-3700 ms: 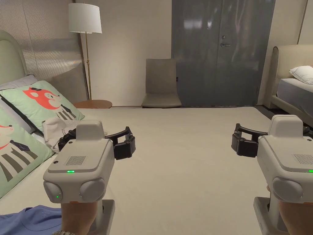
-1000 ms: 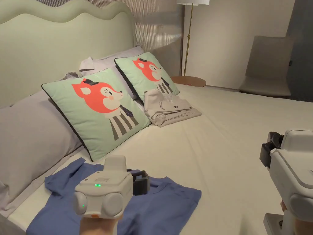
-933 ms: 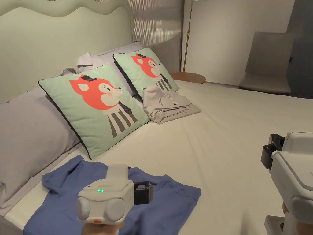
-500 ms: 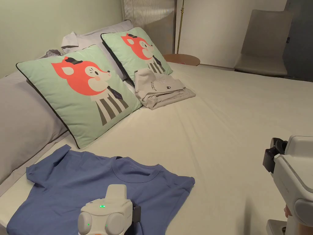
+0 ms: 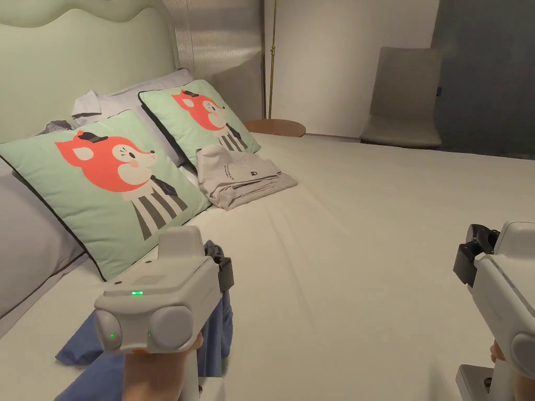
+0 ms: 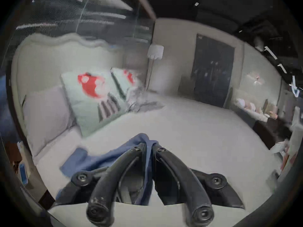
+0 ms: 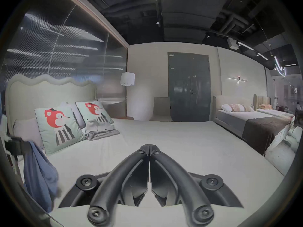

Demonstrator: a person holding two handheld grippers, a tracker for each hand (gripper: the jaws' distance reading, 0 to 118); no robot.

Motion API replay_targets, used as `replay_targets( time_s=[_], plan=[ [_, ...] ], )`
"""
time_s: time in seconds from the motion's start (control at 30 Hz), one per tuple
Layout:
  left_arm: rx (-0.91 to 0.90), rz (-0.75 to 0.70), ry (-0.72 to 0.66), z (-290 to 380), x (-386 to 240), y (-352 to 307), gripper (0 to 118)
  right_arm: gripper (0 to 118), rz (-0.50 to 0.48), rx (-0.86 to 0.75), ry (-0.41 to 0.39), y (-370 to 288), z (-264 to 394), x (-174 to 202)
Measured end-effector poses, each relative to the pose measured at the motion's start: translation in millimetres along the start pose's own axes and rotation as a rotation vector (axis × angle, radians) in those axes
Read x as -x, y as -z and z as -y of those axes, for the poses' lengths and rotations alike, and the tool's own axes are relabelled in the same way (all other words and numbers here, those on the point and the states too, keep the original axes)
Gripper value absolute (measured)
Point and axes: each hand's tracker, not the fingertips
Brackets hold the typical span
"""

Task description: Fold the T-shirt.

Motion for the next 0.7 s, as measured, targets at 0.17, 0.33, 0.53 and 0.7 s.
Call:
replay_targets(
  time_s=[0.17, 0.33, 0.53, 0.7],
  plan=[
    [-0.121, 0.186, 0.038, -43, -77, -16, 3, 1, 0.085, -0.054, 0.014, -36, -14, -46],
    [-0.175, 0.401, 0.077, -52, -167, -24, 3, 1, 0.191, -0.09, 0.026, -74, -21, -99],
    [-0.025, 0.621, 0.077, 3, -269, -13, 3, 1, 0.329, -0.088, 0.027, -121, -17, -161],
    [0.231, 0.705, 0.141, 101, -318, 3, 3, 1, 0.411, -0.062, 0.029, -147, -5, -196]
  ],
)
